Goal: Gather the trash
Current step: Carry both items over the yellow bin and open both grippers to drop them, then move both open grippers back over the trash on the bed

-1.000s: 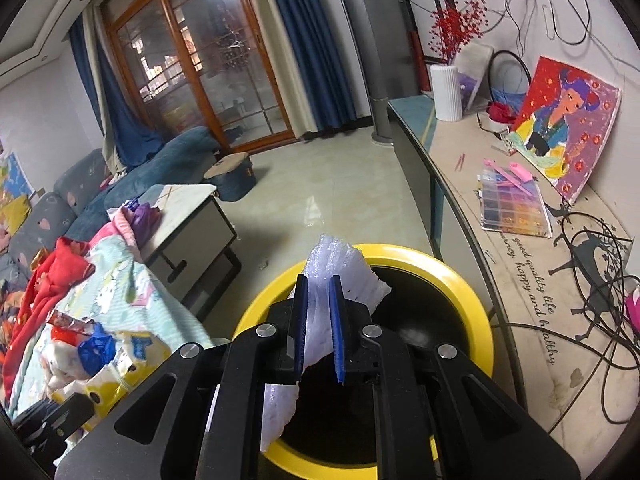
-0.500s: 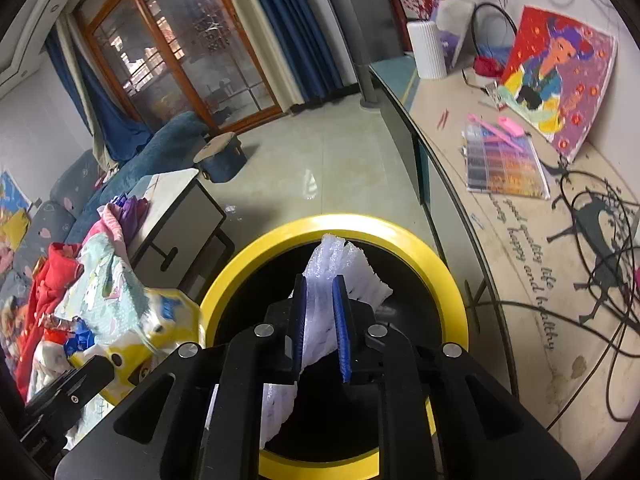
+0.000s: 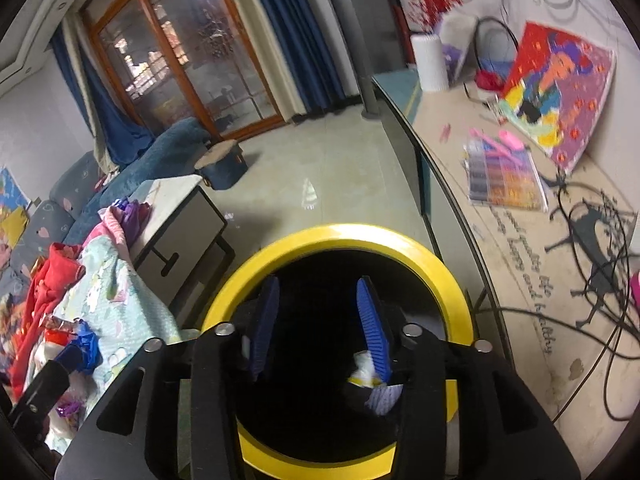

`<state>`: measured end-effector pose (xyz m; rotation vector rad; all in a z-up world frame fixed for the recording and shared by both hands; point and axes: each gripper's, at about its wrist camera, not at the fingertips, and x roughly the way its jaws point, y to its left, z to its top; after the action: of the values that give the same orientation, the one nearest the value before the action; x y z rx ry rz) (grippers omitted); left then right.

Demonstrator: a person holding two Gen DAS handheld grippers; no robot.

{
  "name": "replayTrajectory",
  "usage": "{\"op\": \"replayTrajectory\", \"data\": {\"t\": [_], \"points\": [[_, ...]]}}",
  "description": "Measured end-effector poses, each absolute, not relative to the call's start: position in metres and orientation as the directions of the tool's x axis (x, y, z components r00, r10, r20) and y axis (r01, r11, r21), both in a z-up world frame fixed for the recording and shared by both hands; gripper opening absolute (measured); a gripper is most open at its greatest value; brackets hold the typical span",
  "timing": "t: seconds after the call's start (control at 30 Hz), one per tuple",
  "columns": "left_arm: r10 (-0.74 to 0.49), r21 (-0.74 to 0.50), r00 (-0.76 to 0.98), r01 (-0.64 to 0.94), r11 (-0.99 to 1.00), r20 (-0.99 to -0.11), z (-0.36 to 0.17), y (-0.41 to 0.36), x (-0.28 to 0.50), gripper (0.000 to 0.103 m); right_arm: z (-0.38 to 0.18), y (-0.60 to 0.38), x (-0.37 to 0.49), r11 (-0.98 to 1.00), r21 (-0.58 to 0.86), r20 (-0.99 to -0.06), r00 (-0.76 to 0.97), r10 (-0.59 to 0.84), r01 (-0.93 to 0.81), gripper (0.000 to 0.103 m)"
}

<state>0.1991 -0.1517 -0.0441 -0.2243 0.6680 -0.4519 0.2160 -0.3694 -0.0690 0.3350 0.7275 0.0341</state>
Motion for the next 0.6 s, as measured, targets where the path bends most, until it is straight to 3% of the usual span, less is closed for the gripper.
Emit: {"op": "replayTrajectory", "data": {"t": [0.2, 0.6], "points": [[-0.388, -0.291, 0.779, 0.273, 0.917, -0.492, -0.027, -0.123, 0.176, 0.088, -0.042, -0.343, 0.202, 0.95, 0.312, -0.585, 0.791, 0.181, 0.013, 0.054], [-0.25, -0.267, 0.869, 0.143, 0.953, -0.428, -0.009, -0.068, 0.147, 0.089, -0.001, -0.278, 0.172, 0.938, 0.294, -0.504, 0.804, 0.316, -0.184, 0.062]]}}
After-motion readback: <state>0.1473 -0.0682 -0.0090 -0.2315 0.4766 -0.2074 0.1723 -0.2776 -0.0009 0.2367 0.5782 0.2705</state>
